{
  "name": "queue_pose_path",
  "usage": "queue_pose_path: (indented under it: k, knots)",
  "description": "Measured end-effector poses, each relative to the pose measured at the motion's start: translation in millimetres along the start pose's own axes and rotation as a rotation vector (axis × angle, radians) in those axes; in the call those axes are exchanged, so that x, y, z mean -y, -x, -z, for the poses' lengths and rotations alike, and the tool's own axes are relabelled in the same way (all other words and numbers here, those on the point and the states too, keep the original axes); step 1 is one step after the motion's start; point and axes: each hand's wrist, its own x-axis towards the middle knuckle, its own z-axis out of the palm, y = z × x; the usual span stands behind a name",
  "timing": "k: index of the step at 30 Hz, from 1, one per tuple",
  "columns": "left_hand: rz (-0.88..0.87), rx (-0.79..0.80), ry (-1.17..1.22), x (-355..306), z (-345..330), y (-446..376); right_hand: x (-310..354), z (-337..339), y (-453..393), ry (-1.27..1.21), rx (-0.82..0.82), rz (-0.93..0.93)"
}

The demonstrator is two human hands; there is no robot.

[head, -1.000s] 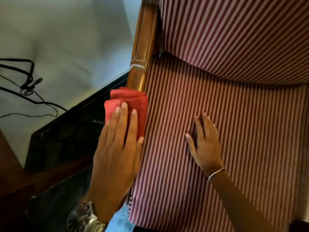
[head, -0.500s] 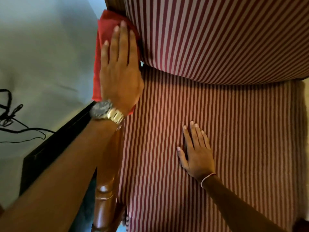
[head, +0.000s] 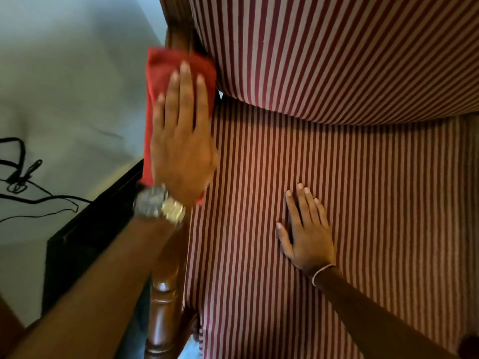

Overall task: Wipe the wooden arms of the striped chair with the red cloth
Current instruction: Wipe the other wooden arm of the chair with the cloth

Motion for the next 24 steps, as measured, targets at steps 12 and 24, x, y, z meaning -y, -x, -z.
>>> queue_pose_path:
  k: [12, 24]
  knots:
    - [-0.073, 0.092, -0.074, 10.6, -0.5, 141.4, 1.2, -5.9, 3.1, 0.001, -0.027, -0.008]
    - [-0.048, 0.058, 0.036, 6.9, -0.2, 120.2, 2.1, 1.5, 1.9, 0.003, -0.01, -0.024]
